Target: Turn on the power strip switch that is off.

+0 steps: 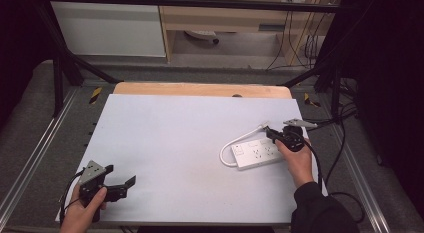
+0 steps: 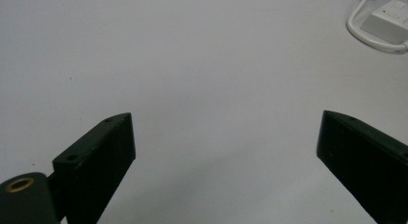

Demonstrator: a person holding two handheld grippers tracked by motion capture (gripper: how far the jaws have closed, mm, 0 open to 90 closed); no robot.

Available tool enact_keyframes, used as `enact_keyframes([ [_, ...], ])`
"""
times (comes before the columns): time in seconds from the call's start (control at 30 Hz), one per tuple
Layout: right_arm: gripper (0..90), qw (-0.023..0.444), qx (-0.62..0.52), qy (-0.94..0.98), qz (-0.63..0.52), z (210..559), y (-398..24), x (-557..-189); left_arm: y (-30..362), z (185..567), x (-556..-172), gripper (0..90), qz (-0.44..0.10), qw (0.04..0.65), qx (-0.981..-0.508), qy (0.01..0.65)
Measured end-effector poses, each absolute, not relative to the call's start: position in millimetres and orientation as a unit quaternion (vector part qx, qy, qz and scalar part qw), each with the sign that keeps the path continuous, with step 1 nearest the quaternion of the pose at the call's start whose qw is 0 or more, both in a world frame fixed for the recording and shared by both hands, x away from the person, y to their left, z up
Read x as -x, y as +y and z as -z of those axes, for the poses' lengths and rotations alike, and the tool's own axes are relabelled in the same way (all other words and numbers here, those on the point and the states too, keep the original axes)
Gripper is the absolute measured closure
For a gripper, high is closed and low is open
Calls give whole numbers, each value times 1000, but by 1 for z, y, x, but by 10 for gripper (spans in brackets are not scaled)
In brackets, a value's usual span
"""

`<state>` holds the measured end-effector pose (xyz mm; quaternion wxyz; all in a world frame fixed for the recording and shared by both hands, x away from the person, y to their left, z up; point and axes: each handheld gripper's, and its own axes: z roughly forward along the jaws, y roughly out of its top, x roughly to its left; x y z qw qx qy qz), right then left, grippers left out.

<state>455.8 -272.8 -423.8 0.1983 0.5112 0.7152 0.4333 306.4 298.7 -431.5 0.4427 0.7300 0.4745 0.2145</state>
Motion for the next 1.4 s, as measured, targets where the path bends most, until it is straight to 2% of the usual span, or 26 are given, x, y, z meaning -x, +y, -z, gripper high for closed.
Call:
enact_keyframes([
  [0.67,899,192,-493,727,-437,432,-262,-450,299,432,-306,62,-214,442,-730,475],
  [1.4,900,191,-489,730,-438,441,-259,-443,299,431,-306,62,-215,442,-730,474],
])
